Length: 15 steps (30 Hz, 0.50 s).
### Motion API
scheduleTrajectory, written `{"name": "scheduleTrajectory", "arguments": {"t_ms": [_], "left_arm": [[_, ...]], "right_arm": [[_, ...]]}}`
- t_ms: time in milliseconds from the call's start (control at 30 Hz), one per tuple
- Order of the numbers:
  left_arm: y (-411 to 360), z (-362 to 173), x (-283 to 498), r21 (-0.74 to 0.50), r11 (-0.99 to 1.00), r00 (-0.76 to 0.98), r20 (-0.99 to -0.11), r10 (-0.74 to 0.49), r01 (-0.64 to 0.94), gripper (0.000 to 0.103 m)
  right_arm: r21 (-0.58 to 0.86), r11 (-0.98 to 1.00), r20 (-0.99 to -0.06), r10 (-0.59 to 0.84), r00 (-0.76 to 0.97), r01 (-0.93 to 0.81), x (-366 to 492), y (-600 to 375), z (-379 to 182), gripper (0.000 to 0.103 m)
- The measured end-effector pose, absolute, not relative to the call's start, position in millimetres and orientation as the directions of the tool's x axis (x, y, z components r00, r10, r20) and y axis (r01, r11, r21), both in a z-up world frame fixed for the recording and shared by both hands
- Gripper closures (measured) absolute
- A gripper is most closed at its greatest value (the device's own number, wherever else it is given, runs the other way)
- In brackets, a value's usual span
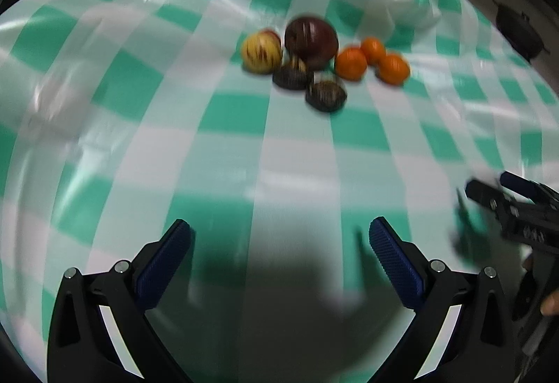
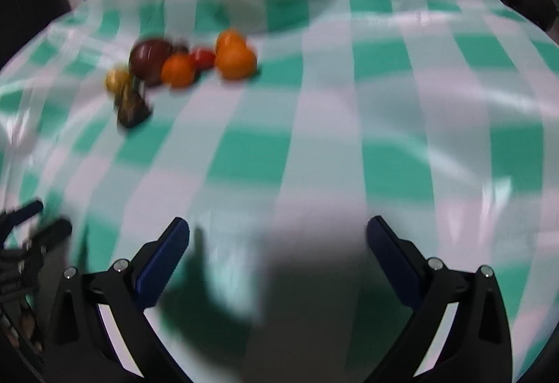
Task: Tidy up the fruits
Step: 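Grasp a dark water chestnut with the left tool while the right tool grasps a tangerine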
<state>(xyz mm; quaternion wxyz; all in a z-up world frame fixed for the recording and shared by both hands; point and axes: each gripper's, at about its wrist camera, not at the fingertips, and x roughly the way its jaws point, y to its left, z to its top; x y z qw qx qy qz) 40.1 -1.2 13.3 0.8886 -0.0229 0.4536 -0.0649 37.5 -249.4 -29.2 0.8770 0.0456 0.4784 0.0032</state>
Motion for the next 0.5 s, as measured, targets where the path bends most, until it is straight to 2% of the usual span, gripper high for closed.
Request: {"name": "scheduleTrajectory", "arguments": {"t_ms": [67, 133, 200, 267, 367, 500], "left_arm": [[-2, 15, 49, -0.103, 0.99, 0.6, -0.788, -0.137, 0.091, 0.004], [-3, 15, 54, -0.103, 0.992, 0.602, -0.788, -0.129, 0.078, 0.004], [-3, 19, 56, -0.102, 0.993, 0.62, -0.776, -0.116, 0.059, 0.004], [-3, 23, 58, -0.083, 0.996, 0.637, -0.766, -0.087, 0.036, 0.004], [-2, 24, 64, -0.111, 0.993, 0.637, -0.763, -0.111, 0.04, 0.005], [-6, 22, 75, -0.133, 0.99, 0.625, -0.768, -0.137, 0.054, 0.006]], "right_arm": [[0.117, 0.993, -0.826, 0.09, 0.557, 0.012, 61, -251, -29, 0.001], [0.133, 0.991, -0.812, 0.117, 0.572, -0.014, 88, -250, -29, 0.006], [0.116, 0.992, -0.806, 0.117, 0.58, -0.039, 109, -244, -30, 0.016], [0.083, 0.994, -0.812, 0.105, 0.574, -0.066, 128, -237, -34, 0.019], [0.017, 0.994, -0.83, 0.076, 0.553, -0.111, 157, -224, -40, 0.036], [-0.01, 0.989, -0.851, 0.07, 0.52, -0.149, 185, -216, -50, 0.04]]}}
